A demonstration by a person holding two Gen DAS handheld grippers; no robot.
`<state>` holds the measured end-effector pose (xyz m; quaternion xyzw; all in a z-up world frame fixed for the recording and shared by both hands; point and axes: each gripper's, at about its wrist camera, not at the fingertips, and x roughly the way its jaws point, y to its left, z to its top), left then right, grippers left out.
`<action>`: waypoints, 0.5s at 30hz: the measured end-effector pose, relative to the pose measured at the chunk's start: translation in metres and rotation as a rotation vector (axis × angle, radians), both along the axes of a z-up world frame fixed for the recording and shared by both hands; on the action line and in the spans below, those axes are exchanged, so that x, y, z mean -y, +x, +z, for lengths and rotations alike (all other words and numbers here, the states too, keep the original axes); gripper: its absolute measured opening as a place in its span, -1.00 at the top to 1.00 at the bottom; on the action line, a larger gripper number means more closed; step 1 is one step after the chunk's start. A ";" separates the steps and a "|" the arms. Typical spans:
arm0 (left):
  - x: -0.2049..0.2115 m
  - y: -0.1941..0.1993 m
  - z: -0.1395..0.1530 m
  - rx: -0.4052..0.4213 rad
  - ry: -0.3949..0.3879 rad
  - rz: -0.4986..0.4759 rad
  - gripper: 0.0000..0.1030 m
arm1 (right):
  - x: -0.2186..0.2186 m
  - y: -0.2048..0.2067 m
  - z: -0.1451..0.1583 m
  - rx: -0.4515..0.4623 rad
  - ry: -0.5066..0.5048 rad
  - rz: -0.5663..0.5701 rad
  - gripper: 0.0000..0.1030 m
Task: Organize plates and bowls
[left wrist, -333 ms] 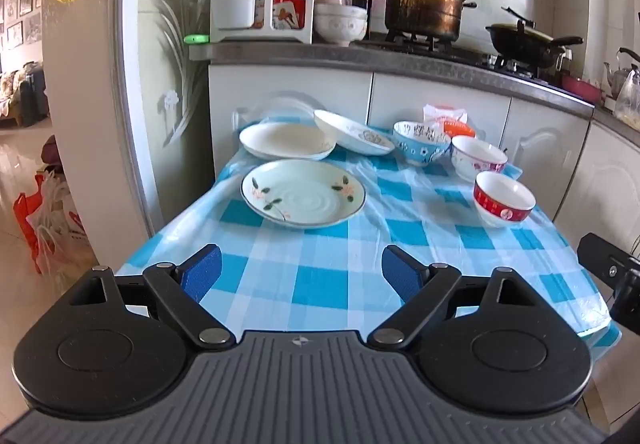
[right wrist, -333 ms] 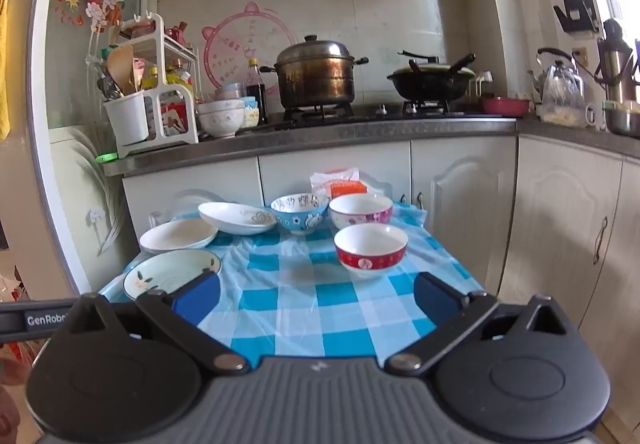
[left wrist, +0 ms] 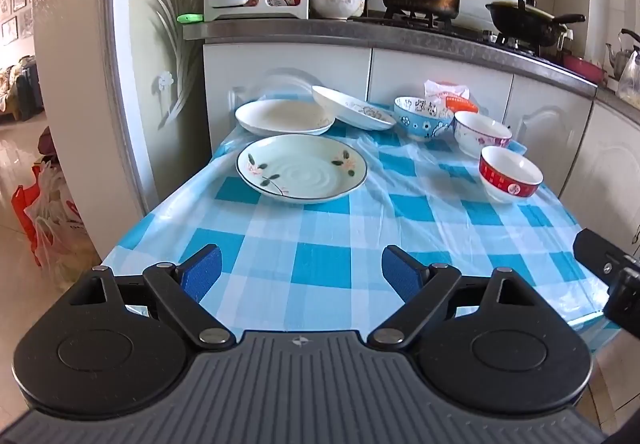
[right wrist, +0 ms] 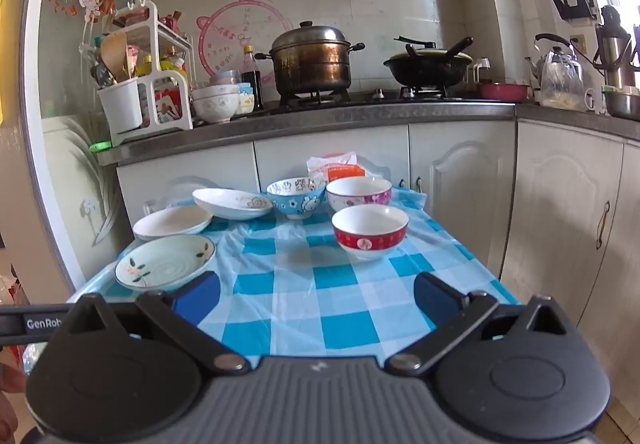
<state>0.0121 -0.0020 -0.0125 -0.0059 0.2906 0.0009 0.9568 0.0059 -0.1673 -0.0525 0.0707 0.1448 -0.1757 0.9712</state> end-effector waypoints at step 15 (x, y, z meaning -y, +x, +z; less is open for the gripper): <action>0.010 0.007 -0.012 -0.021 0.024 -0.032 -1.00 | 0.014 0.003 -0.009 -0.040 0.022 -0.006 -0.98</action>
